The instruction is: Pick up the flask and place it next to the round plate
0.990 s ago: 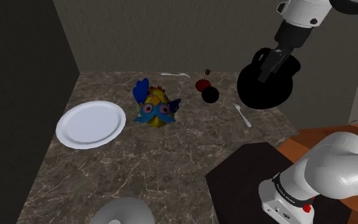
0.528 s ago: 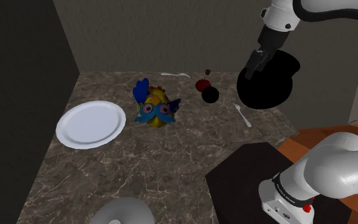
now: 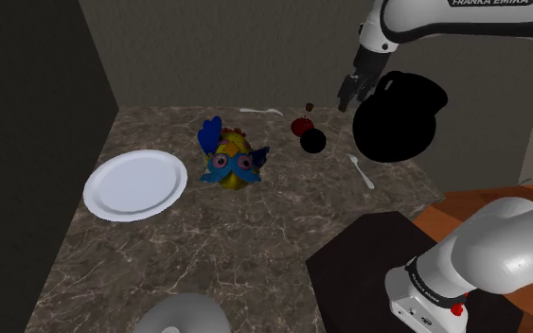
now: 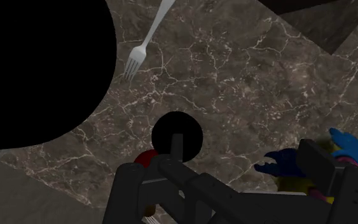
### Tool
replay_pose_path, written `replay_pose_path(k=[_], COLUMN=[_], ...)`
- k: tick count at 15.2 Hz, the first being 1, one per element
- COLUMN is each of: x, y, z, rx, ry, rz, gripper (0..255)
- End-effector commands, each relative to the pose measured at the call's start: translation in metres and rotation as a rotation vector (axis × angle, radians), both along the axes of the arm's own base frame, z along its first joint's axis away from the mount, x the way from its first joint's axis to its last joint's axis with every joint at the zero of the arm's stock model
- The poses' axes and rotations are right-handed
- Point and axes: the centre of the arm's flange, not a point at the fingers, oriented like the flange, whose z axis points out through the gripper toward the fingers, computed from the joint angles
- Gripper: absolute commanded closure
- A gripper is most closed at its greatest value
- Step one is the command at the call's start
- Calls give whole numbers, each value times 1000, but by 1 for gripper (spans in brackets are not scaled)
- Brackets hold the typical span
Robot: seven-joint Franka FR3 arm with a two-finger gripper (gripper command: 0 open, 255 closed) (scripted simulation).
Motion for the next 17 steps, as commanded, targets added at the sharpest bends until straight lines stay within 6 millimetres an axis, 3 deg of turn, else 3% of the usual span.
replay_pose_path(k=[1, 17], x=[21, 192], y=[-8, -86], z=[-13, -103], rx=[0, 0], ry=[-4, -28], rz=[-6, -52], gripper=[0, 0])
